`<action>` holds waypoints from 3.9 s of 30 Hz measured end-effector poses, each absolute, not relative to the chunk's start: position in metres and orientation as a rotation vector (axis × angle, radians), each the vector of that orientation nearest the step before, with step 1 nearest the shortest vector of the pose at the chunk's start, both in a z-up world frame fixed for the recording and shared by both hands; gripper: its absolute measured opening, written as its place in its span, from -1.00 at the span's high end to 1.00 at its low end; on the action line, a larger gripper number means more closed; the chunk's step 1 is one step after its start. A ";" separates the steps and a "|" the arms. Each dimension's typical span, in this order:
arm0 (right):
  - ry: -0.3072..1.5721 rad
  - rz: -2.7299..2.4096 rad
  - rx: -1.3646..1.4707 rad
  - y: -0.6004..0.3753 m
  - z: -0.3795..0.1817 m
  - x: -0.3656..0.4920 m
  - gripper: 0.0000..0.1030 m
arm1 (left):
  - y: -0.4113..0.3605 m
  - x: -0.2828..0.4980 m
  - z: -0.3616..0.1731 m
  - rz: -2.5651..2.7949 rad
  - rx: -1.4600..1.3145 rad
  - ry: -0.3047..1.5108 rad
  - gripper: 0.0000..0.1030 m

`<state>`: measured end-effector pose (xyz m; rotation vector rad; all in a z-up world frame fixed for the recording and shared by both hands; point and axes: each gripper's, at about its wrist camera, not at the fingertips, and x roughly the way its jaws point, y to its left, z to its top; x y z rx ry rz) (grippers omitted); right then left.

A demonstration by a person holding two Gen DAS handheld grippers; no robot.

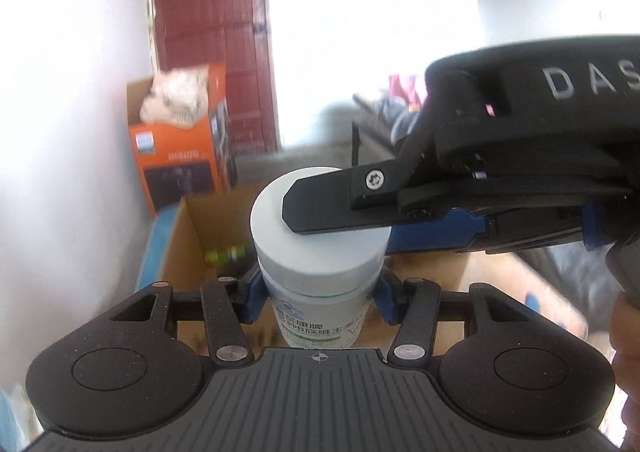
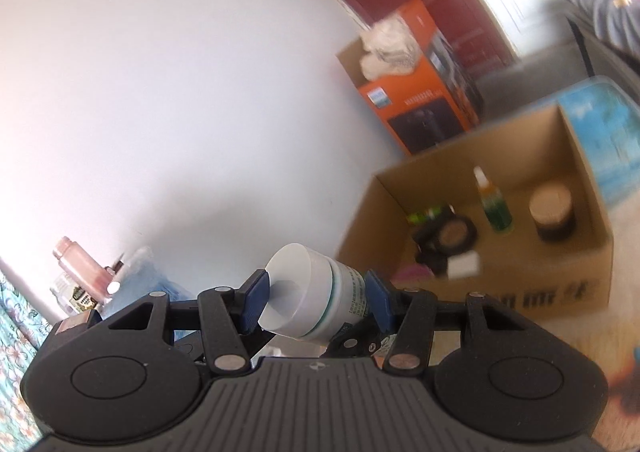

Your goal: Organize rigid objects

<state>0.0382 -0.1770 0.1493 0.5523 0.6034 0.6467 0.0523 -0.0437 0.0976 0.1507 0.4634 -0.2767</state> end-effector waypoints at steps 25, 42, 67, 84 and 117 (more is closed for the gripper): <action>0.855 0.526 0.602 -0.224 0.077 0.188 -0.11 | -0.074 0.217 0.033 -0.413 0.038 0.871 -0.03; 0.863 0.500 0.513 -0.231 0.066 0.198 -0.16 | -0.097 0.228 0.020 -0.398 0.078 1.001 -0.05; 0.460 0.264 0.453 -0.278 0.143 0.066 -1.00 | -0.046 0.107 0.112 -0.262 0.019 0.614 -1.00; 0.585 -0.008 0.072 -0.188 0.104 0.053 -1.00 | -0.026 0.100 0.094 -0.068 0.082 0.687 -1.00; 0.639 0.004 0.003 -0.161 0.098 0.062 -1.00 | 0.001 0.102 0.092 -0.044 0.037 0.720 -0.99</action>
